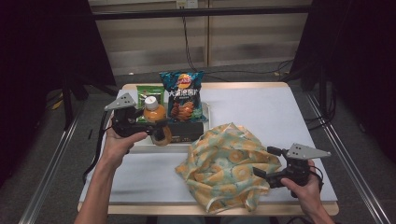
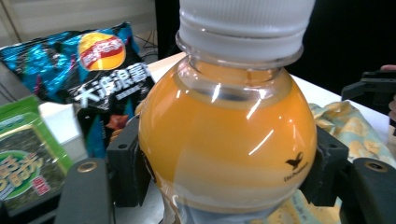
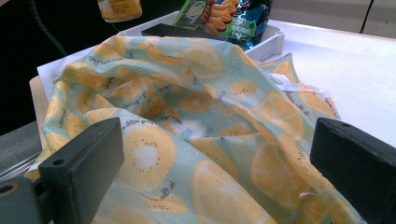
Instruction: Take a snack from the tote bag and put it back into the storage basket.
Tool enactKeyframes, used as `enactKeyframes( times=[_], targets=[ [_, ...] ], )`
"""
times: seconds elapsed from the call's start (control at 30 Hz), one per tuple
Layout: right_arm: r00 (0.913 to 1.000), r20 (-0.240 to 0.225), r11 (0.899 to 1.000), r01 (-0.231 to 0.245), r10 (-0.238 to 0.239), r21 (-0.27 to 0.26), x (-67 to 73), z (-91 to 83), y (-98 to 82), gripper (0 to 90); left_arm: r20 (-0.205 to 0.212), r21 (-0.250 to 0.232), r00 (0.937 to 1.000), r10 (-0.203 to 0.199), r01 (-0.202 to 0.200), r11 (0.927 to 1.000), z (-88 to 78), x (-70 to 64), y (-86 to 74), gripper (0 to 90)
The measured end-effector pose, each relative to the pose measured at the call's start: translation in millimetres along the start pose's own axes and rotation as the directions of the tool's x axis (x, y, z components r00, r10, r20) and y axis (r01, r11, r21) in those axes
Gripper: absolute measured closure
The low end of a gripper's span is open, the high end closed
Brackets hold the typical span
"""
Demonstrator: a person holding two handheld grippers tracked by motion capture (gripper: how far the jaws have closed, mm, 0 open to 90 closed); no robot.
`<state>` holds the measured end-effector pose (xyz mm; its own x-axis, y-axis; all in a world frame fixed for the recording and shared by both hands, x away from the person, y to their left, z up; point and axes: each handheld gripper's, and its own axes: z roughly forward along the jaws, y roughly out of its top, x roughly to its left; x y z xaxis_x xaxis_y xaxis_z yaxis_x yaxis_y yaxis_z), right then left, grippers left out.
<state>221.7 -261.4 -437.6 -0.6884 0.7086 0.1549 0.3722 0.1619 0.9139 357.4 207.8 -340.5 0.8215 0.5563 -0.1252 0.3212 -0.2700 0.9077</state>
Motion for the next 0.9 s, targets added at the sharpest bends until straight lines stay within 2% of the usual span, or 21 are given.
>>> enactKeyframes(
  times=[0.13,0.2,0.3,0.4,0.6,0.73,0.9],
  targets=[
    [0.9999,0.007,1.000,-0.008,0.008,-0.005,-1.5,-2.5,-1.3,2.5,0.002,-0.015,1.0000,-0.003,0.003,0.9999,-6.1,5.5,0.7,31.2],
    [0.9999,0.010,1.000,-0.008,0.008,-0.007,-1.9,-3.6,-1.8,2.5,-0.014,-0.011,0.9999,0.001,-0.002,0.9999,-8.8,8.0,0.6,31.2],
    [0.9999,0.013,1.000,-0.009,0.009,-0.006,-1.9,-4.3,-1.7,2.5,-0.017,-0.007,0.9999,-0.002,0.002,1.0000,-12.6,13.0,-1.1,31.2],
    [0.9999,0.011,1.000,-0.006,0.006,0.000,-1.1,-2.7,-1.5,2.5,-0.054,-0.016,0.9984,0.014,-0.014,0.9998,-16.3,15.0,-3.1,31.2],
    [0.9999,0.011,1.000,0.004,-0.004,0.008,-0.2,-2.0,-1.7,2.5,-0.064,-0.016,0.9979,-0.007,0.006,0.9999,-22.0,21.6,-3.9,31.1],
    [0.9999,0.015,1.000,0.005,-0.005,0.002,-0.6,-3.7,-1.5,2.5,-0.089,-0.006,0.9959,-0.013,0.012,0.9999,-25.6,27.4,-6.4,31.1],
    [0.9999,0.016,1.000,0.004,-0.004,0.005,0.5,-3.0,-1.2,2.5,-0.132,-0.002,0.9910,-0.020,0.020,0.9998,-37.9,37.2,-9.6,31.1]
  ],
)
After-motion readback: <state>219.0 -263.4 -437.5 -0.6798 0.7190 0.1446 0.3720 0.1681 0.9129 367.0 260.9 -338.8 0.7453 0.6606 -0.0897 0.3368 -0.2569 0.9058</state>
